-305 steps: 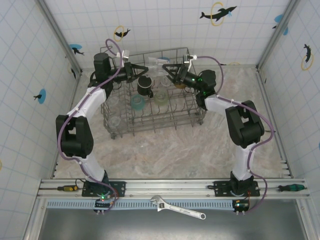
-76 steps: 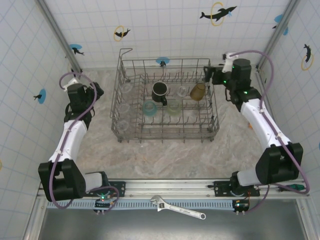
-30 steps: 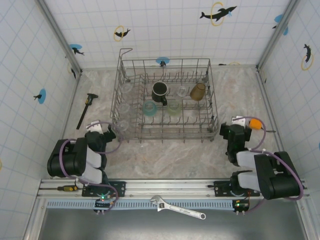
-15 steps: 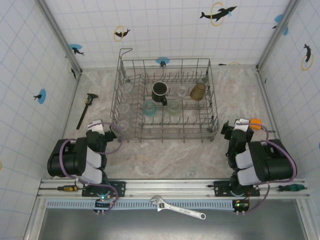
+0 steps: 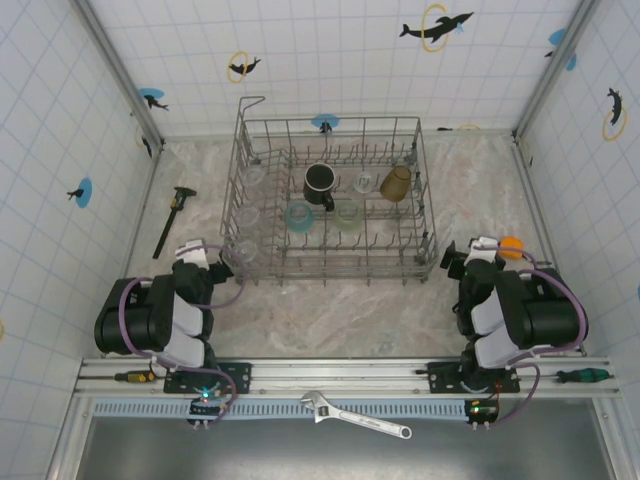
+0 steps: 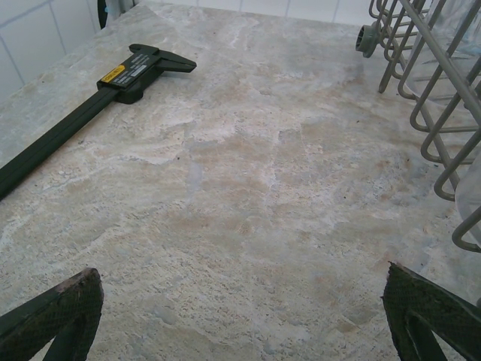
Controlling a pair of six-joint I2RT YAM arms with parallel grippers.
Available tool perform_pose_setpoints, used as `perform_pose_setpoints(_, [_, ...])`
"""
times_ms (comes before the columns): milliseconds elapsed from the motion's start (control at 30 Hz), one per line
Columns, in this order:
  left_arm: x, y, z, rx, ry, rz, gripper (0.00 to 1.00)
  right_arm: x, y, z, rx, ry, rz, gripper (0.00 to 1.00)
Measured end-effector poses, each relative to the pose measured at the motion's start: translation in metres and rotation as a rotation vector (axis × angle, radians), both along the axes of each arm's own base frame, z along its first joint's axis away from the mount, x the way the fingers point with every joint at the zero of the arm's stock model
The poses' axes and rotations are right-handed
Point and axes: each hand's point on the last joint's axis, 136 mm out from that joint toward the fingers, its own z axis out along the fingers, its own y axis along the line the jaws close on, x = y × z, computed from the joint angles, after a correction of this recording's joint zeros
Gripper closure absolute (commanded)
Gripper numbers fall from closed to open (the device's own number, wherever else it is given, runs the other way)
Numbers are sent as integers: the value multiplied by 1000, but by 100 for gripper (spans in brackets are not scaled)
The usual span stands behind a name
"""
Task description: Load the cups into the dish rack
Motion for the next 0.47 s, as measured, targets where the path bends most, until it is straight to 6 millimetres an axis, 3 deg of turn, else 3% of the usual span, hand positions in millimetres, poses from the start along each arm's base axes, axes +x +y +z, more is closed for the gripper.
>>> perform_pose_setpoints(467, [0, 0, 0, 0, 0, 0, 2, 1, 7, -3, 22, 10, 55, 0])
